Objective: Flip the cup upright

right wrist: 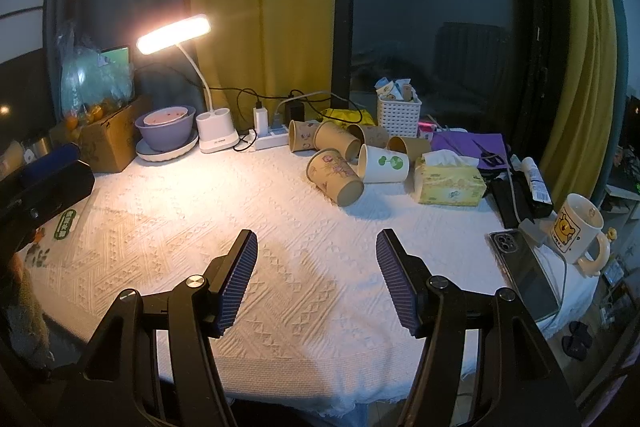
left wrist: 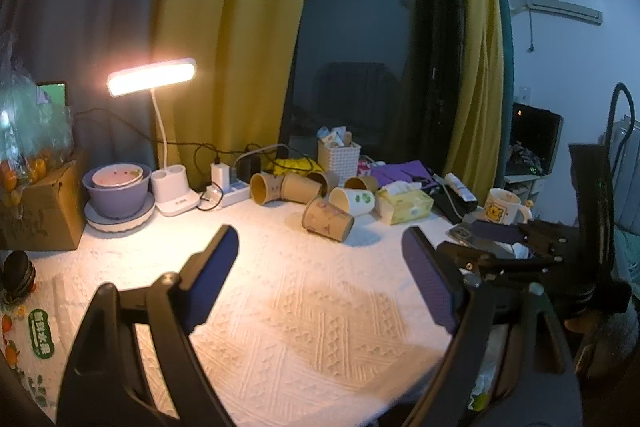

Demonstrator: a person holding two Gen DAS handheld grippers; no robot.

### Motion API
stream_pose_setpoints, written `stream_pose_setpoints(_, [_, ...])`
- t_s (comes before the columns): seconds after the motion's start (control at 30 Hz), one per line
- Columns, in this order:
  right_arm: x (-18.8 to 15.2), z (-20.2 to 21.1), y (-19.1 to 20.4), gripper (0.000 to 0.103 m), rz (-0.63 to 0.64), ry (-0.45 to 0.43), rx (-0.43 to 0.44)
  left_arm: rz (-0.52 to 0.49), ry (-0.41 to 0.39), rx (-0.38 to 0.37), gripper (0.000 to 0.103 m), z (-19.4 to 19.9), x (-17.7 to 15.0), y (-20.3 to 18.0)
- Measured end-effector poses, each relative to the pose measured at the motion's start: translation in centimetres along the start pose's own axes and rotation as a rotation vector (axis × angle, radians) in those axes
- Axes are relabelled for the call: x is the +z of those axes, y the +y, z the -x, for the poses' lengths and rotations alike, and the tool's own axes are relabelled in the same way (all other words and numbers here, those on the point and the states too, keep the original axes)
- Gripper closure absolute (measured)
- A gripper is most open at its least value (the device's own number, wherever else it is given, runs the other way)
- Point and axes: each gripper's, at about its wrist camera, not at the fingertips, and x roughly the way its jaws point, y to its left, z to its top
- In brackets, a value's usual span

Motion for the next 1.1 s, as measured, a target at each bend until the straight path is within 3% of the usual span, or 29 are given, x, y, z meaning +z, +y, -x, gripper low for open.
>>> stream_pose_setpoints(1.1, [0.02, 0.01, 0.02, 0.038, -0.001, -0.002, 0.001, 0.007, 0.01, -0.002, 0.018, -0.01, -0.39, -0.34])
